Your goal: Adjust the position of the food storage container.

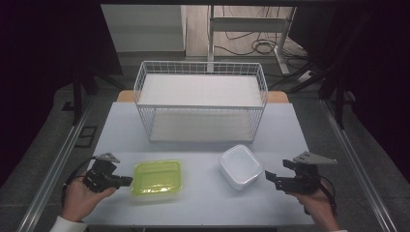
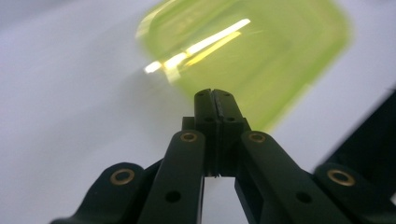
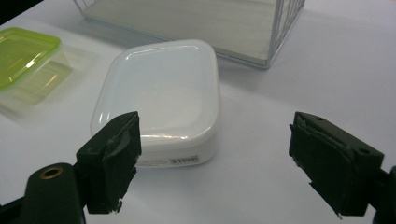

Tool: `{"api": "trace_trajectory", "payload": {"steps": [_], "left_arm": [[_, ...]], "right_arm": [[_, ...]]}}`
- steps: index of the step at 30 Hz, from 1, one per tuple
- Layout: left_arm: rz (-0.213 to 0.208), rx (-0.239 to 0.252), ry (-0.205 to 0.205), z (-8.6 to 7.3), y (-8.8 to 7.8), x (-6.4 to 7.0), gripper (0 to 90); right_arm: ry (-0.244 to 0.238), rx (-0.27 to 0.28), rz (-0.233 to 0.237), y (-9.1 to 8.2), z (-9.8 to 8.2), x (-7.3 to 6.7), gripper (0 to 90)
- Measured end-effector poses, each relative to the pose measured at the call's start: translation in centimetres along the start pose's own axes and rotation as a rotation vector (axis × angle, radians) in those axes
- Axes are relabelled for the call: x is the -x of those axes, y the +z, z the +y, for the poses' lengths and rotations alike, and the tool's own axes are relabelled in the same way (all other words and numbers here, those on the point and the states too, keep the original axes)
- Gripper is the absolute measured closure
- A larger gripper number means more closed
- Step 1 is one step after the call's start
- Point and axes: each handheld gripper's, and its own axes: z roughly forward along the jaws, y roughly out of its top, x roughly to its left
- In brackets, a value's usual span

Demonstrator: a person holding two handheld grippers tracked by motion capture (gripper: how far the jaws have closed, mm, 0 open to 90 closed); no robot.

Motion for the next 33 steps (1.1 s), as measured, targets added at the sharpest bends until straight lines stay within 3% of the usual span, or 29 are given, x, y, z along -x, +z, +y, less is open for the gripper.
{"api": "trace_trajectory", "payload": {"steps": [4,15,16,17,20,33], "left_arm": [[0.011,-0.018,-0.048,-0.4,0.9,-1.1,90.0],[0.021,-0.011,-0.056,0.5,2.4,-1.0,90.0],[0.018,-0.02,-0.042,0.5,2.4,-1.1,90.0],[0.011,0.002,-0.064,0.6,2.7,-0.9,90.0],[0.003,-0.014,-0.039,0.9,3.0,-0.7,90.0],[-0.032,-0.009,-0.008,2.4,4.4,1.0,90.0]], "right_arm": [[-0.006,0.003,-0.004,0.0,0.1,-0.1,16.8],[-0.009,0.007,-0.013,0.0,0.0,0.0,16.8],[-0.011,0.006,-0.015,0.0,0.0,0.0,16.7],[-0.011,0.005,-0.014,0.0,0.0,-0.1,16.8],[-0.009,0.001,-0.012,0.1,0.0,-0.1,16.8],[-0.02,-0.003,-0.006,0.2,0.1,-0.4,16.8]]}}
